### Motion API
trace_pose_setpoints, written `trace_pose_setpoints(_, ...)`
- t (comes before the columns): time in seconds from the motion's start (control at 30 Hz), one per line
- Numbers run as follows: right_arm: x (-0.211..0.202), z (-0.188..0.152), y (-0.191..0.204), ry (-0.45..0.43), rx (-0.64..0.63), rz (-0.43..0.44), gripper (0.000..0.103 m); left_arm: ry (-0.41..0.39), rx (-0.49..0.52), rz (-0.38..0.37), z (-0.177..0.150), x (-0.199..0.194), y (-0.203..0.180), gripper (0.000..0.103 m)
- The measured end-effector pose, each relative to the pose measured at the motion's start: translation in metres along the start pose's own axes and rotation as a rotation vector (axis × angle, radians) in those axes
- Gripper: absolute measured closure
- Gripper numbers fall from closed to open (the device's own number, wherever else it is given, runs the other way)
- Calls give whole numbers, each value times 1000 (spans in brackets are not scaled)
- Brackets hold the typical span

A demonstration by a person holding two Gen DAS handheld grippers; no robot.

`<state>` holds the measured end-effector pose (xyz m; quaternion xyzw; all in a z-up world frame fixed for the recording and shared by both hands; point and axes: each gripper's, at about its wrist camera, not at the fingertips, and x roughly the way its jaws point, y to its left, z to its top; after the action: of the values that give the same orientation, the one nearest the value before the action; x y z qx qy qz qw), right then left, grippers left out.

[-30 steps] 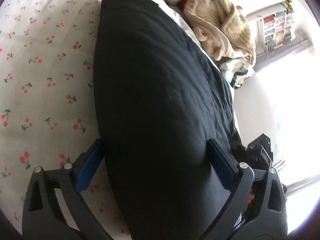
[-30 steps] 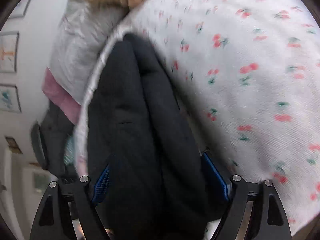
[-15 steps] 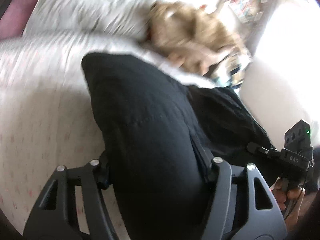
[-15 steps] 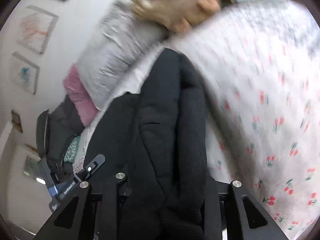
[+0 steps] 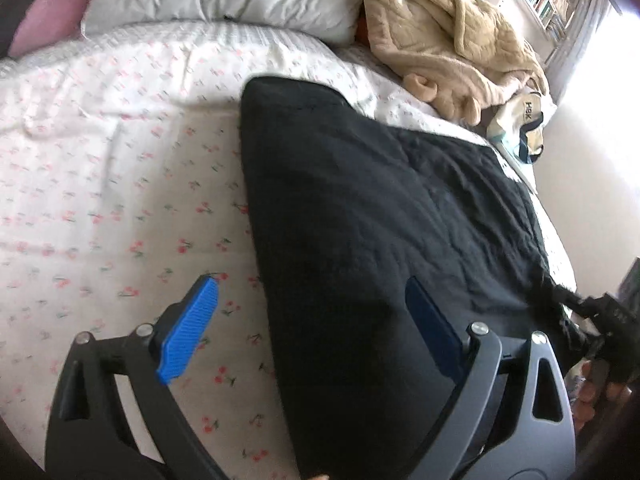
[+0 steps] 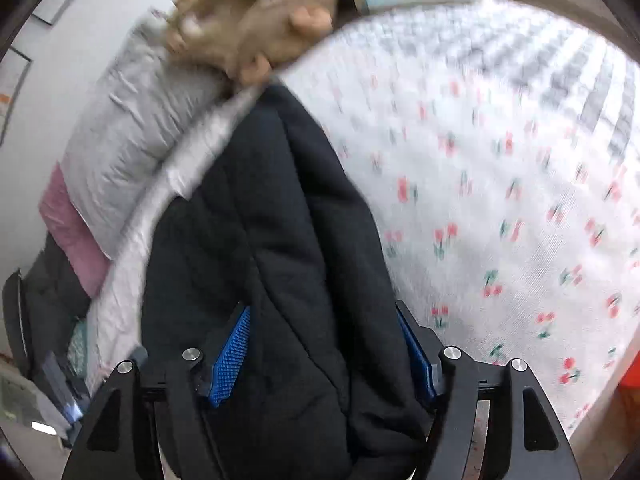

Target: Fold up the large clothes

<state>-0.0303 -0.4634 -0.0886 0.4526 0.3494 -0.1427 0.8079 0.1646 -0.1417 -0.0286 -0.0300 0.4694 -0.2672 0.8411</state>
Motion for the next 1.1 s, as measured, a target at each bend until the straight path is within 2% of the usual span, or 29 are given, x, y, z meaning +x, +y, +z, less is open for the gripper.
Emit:
trace_pose_setpoints(0.1, -21, -4, 31, -91, -144, -85, 30, 5, 10, 39, -10, -27, -11, 7)
trace_pose_setpoints(0.17, -33, -9, 48, -113, -208, -119, 25, 15, 23, 64, -18, -41, -17, 2)
trace_pose_setpoints(0.27, -52, -29, 79, -113, -291, -108, 18, 3, 55, 131, -31, -59, -27, 1)
trace_pose_setpoints(0.4, -83, -62, 96, -134, -410, -136, 0, -10, 118, 166, -51, -86, -40, 1)
trace_pose_setpoints(0.53, -93, -97, 100, -122, -441, -165, 0, -8, 185, 243, -70, -101, -51, 1)
trace_pose_setpoints(0.67, -81, -126, 90, -99, -447, -217, 0, 7, 198, 231, -92, -107, -53, 1)
trace_pose_setpoints(0.8, -53, -147, 74, -63, -422, -295, 0, 25, 196, 238, -109, -98, -52, 1)
trace_pose_setpoints(0.87, -40, -150, 70, 14, -395, -316, 0, 57, 166, 226, -117, -90, -48, 1)
trace_pose_setpoints(0.9, -39, -150, 69, 22, -387, -287, 0, 69, 155, 216, -118, -88, -47, 1)
trace_pose_setpoints(1.1, -44, -145, 66, -28, -371, -325, 0, 78, 156, 206, -122, -83, -51, 1)
